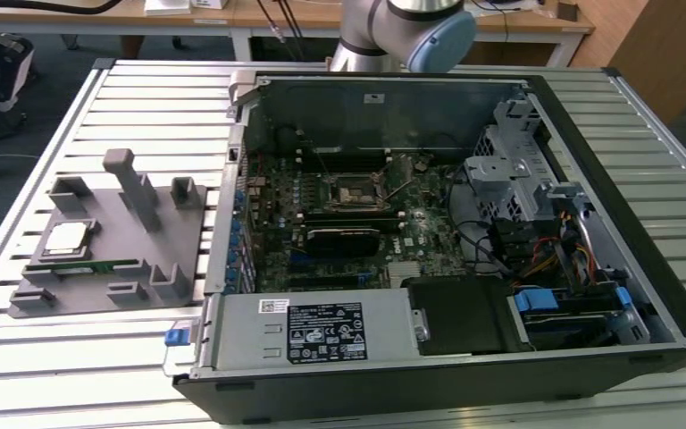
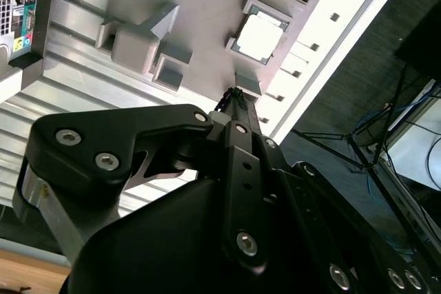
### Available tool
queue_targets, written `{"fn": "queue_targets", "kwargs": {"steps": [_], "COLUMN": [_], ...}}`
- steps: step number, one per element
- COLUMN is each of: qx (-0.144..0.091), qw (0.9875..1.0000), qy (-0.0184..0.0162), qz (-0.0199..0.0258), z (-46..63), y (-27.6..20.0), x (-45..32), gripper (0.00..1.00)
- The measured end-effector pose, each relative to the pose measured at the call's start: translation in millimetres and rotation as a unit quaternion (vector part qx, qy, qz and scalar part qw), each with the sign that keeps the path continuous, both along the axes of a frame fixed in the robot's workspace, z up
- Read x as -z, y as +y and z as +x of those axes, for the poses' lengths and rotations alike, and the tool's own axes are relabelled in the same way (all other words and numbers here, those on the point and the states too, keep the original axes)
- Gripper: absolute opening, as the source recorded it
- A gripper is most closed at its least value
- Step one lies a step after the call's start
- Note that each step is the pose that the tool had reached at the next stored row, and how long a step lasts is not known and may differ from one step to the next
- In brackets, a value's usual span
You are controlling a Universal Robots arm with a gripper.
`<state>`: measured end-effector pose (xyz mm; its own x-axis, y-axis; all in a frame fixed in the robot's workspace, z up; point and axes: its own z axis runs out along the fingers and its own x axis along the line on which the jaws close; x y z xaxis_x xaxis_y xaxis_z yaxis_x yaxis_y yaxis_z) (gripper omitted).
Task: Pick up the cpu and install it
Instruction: 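Reach for the cpu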
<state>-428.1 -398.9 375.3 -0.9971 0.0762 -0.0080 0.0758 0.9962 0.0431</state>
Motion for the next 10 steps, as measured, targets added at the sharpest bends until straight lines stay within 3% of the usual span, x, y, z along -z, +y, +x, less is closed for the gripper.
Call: {"fn": "queue_targets", "kwargs": {"steps": [10], "qx": [0.0], "qw": [1.0], "qy": [0.0006], "qz": [0.0], "z": [-12.0], "y": [0.0], "x": [2.1], "gripper": [0.11]}}
